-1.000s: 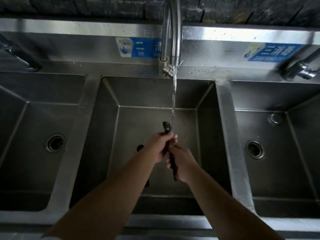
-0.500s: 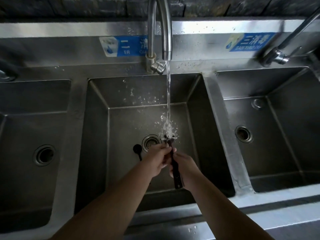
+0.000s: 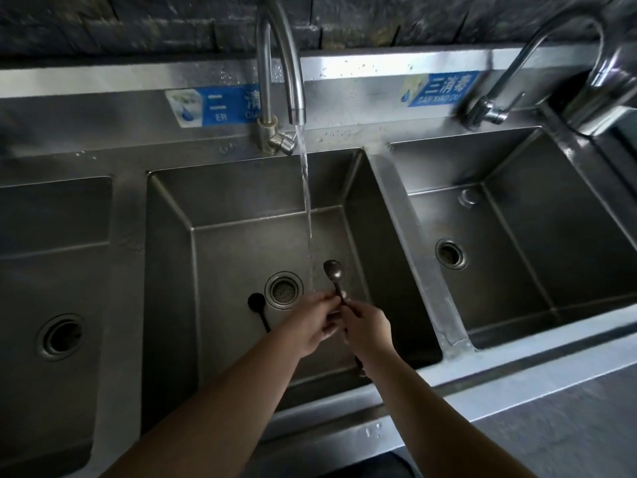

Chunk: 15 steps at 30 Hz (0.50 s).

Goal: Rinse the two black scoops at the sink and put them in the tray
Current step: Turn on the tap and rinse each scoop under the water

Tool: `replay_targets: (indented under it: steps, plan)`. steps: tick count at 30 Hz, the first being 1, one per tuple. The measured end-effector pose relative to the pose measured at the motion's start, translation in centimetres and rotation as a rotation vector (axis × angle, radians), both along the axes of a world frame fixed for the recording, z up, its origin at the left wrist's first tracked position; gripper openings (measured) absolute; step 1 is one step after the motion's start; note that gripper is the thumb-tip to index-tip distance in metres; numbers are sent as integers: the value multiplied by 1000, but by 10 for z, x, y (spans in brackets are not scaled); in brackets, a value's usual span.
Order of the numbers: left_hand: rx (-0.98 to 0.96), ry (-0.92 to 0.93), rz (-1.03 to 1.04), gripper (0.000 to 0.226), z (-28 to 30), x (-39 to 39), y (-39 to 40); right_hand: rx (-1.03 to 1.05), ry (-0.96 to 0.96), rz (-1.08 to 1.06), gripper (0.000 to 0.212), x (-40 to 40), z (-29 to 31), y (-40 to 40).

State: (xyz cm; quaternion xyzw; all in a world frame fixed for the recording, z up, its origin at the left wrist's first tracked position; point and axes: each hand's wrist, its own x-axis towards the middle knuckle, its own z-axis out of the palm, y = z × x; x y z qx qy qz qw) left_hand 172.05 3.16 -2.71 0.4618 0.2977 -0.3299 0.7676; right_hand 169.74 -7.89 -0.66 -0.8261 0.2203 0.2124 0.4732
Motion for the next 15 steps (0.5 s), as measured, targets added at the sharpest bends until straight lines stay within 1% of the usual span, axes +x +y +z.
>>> replay_targets:
  steps: [2, 4, 7, 10, 13, 15]
  plan:
    - [-4, -23, 0, 18, 3, -1, -7, -2, -4, 16, 26, -2, 2, -9]
    - [60, -59, -22, 18, 5, 1, -15, 18, -18, 5, 28, -4, 5, -19]
    - [211, -148, -87, 8, 9, 7, -32, 51, -41, -19, 23, -1, 10, -38]
    - [374, -262, -151, 8, 15, 17, -55, 103, -69, -53, 23, 10, 15, -66]
    - [449, -349, -157, 3, 22, 35, -92, 107, -101, -41, 21, 29, 20, -104]
    - [488, -392, -150, 4, 26, 50, -125, 99, -130, -64, 18, 45, 23, -137]
